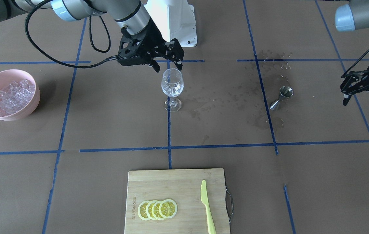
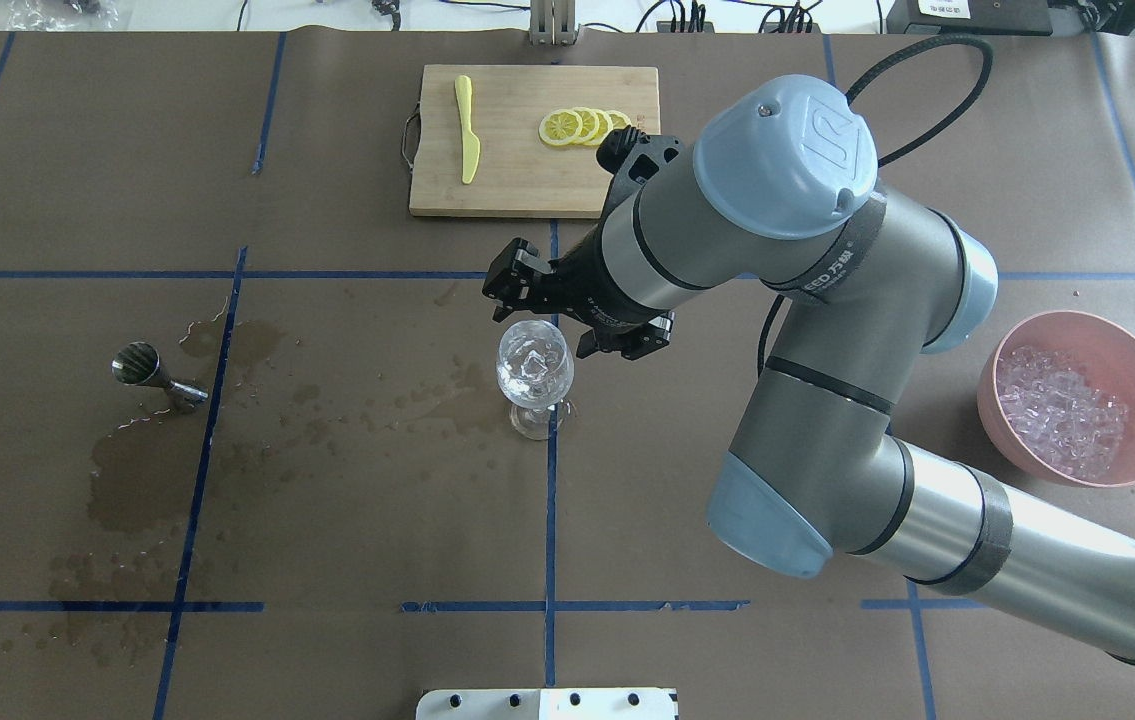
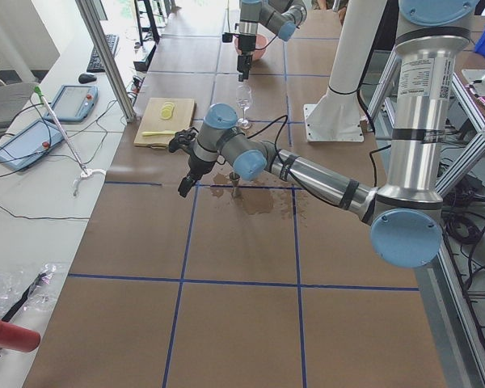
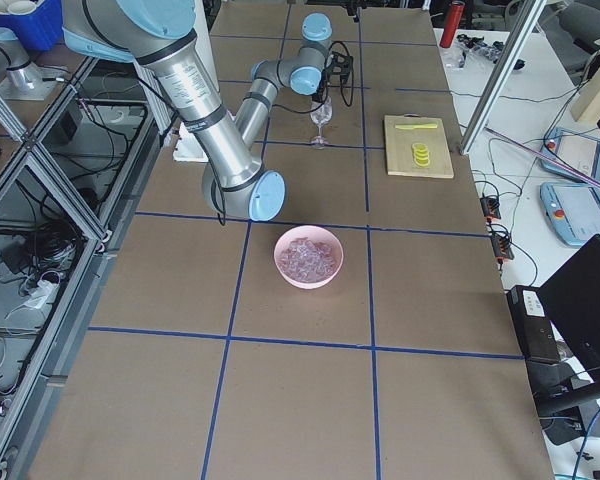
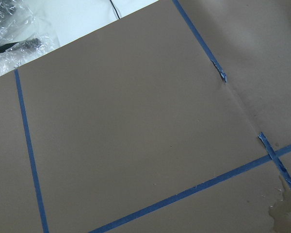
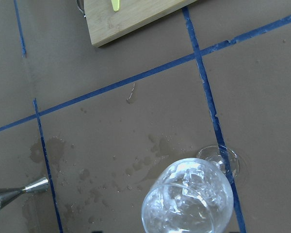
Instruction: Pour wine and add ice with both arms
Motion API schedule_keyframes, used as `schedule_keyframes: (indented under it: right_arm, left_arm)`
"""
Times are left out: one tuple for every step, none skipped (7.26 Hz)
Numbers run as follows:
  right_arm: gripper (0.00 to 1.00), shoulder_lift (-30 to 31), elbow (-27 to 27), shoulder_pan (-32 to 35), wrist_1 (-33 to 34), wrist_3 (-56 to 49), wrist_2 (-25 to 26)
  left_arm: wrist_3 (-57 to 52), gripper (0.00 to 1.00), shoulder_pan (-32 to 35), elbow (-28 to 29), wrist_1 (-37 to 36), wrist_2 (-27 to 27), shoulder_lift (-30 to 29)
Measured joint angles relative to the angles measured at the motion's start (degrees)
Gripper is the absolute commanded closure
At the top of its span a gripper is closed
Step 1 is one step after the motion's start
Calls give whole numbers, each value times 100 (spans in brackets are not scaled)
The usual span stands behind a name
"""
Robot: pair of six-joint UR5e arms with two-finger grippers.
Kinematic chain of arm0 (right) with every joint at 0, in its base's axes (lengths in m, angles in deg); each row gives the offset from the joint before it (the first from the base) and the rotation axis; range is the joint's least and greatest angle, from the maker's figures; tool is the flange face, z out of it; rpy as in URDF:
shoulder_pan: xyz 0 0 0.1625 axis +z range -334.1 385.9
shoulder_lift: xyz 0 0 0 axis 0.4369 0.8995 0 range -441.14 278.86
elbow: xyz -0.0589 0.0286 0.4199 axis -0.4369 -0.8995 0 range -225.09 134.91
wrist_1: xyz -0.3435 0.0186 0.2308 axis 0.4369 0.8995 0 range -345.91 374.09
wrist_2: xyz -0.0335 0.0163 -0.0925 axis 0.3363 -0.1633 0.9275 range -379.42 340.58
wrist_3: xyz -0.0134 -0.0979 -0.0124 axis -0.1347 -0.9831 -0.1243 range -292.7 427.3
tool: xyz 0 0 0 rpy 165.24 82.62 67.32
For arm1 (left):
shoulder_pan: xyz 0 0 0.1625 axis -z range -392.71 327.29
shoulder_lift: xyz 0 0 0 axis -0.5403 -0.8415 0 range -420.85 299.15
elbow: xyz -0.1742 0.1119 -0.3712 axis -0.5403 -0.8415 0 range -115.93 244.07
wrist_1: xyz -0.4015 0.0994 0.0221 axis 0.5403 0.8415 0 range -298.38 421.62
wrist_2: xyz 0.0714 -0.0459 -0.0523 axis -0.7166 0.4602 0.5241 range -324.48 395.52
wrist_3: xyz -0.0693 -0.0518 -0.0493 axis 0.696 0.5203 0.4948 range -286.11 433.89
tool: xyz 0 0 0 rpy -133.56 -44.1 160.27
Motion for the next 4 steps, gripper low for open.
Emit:
schedule_keyframes:
  right_arm:
    - [0, 30, 53, 79, 14, -37, -34]
    - [0, 115, 137, 218, 45, -109, -89]
    - [0, 280, 236, 384, 100, -305, -166]
    - [0, 510, 357, 588, 217, -662, -280]
  left_arm:
    - [-205, 0, 75, 10, -18, 4, 5]
    - [-600, 0, 254, 53, -60, 84, 13]
    - [-984, 0, 495, 172, -94, 285, 21]
    - [-1345, 0, 787, 421, -107, 526, 22]
